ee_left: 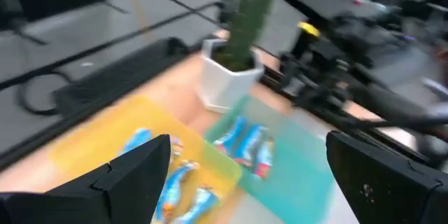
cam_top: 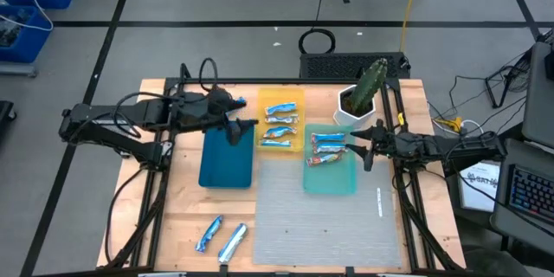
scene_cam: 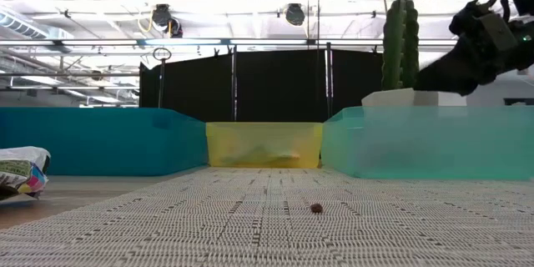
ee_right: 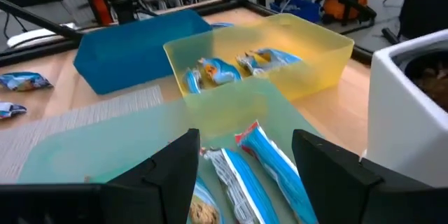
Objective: Pick and place Granola Bars by type
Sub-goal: Put the blue granola bar into the blue bin
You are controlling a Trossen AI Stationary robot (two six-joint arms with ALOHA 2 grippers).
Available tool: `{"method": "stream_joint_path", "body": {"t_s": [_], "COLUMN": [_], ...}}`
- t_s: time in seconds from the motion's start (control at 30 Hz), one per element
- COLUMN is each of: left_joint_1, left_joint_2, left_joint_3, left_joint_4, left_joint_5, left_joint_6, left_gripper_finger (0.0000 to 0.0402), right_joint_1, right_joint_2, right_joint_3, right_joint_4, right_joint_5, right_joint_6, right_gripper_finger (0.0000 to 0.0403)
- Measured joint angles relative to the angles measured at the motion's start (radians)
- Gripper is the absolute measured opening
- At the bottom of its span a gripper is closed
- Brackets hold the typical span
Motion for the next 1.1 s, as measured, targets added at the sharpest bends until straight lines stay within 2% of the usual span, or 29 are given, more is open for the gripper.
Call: {"method": "stream_joint_path", "body": {"t_s": [0.1, 0.3, 0.47, 0.57, 0.77, 0.93, 1.1], "left_joint_1": [0.017, 0.040, 0.041, 0.041, 0.041, 0.041, 0.042], "left_joint_2": [0.000, 0.000, 0.000, 0.000, 0.000, 0.000, 0.000], "left_joint_3": [0.000, 0.000, 0.000, 0.000, 0.000, 0.000, 0.000], "left_joint_4": [-0.006, -0.004, -0.002, -0.001, 0.002, 0.031, 0.047], "left_joint_5": [-0.045, -0.035, -0.027, -0.027, -0.026, -0.024, -0.026], "left_joint_6": [-0.047, -0.102, -0.138, -0.148, -0.157, -0.157, -0.156], "left_gripper_finger": [0.0381, 0.0381, 0.0381, 0.0381, 0.0381, 0.0381, 0.0381], "right_joint_1": [0.000, 0.000, -0.001, -0.001, -0.001, -0.001, -0.001], "right_joint_2": [-0.028, -0.066, -0.109, -0.127, -0.128, -0.128, -0.127], "right_joint_3": [-0.010, -0.012, -0.013, -0.013, -0.013, -0.014, -0.015], "right_joint_4": [-0.001, -0.007, -0.012, -0.007, 0.060, 0.117, 0.123], "right_joint_5": [0.000, 0.004, 0.107, 0.092, -0.021, -0.017, 0.066], "right_joint_6": [-0.022, -0.116, -0.170, -0.175, -0.201, -0.235, -0.266], "right_gripper_finger": [0.0222, 0.0222, 0.0222, 0.0222, 0.0222, 0.0222, 0.0222]}}
